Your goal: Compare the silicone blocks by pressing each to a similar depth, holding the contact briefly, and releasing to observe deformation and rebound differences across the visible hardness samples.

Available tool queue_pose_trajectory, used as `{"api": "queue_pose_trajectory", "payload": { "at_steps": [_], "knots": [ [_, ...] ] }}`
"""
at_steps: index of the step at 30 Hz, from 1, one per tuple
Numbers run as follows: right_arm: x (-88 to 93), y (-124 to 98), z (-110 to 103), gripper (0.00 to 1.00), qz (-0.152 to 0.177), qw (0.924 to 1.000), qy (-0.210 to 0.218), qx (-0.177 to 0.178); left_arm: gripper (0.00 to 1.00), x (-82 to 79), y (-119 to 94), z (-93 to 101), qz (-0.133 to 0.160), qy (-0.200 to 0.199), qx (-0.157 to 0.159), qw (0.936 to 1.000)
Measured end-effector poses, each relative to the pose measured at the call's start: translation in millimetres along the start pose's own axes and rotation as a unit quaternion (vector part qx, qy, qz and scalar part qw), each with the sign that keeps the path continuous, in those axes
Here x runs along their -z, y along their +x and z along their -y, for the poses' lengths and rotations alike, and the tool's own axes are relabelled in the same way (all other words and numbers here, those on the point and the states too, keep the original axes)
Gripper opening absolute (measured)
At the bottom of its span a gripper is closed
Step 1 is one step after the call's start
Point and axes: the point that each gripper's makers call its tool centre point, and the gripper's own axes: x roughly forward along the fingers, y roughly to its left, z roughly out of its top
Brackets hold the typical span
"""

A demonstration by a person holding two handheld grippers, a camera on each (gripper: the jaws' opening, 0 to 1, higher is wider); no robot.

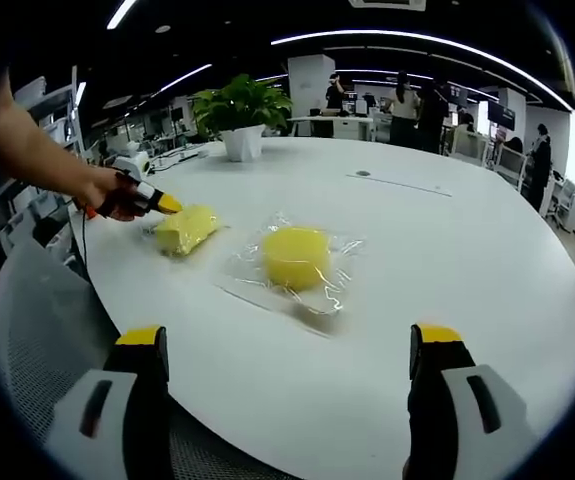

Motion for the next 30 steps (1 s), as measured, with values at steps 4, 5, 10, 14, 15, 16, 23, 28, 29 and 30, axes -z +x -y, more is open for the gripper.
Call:
{"api": "queue_pose_trajectory", "payload": {
  "at_steps": [4, 5, 10, 14, 15, 16, 23, 28, 29, 30],
  "knots": [
    [-2.2, 0, -4, 0.96, 0.004, 1.0000, 0.001, -0.009, 0.00, -6.0, -5, 14.3, 0.028, 0.013, -0.001, 0.9995],
    [-1.1, 0, -4, 0.96, 0.001, 1.0000, 0.001, -0.009, 0.00, -8.4, -9, 20.0, 0.037, 0.019, -0.002, 0.9991],
    [-2.9, 0, -5, 0.96, 0.007, 0.9999, 0.006, -0.010, 0.00, -17.7, -23, 41.6, 0.067, 0.046, -0.003, 0.9967],
    [-4.2, 1, -10, 0.96, 0.010, 0.9998, 0.000, -0.019, 0.00, -23.5, -34, 60.9, 0.084, 0.070, -0.002, 0.9940],
    [-6.0, 0, -10, 0.96, 0.014, 0.9997, -0.001, -0.020, 0.00, -26.8, -36, 68.5, 0.090, 0.088, 0.002, 0.9920],
    [-6.7, 0, -10, 0.96, 0.015, 0.9996, -0.001, -0.022, 0.00, -29.1, -37, 73.3, 0.093, 0.105, 0.003, 0.9901],
    [-8.6, 0, -14, 0.96, 0.018, 0.9994, -0.012, -0.028, 0.00, -36.5, -53, 95.7, 0.114, 0.143, -0.001, 0.9830],
    [-9.6, 0, -14, 0.96, 0.020, 0.9993, -0.014, -0.028, 0.00, -44.5, -62, 110.3, 0.134, 0.163, 0.002, 0.9775],
    [-10.0, -1, -13, 0.96, 0.021, 0.9993, -0.015, -0.027, 0.00, -45.8, -63, 114.6, 0.136, 0.170, 0.004, 0.9760],
    [-10.3, -1, -14, 0.96, 0.022, 0.9993, -0.013, -0.029, 0.00, -48.0, -64, 118.6, 0.138, 0.183, 0.002, 0.9735]
  ]
}}
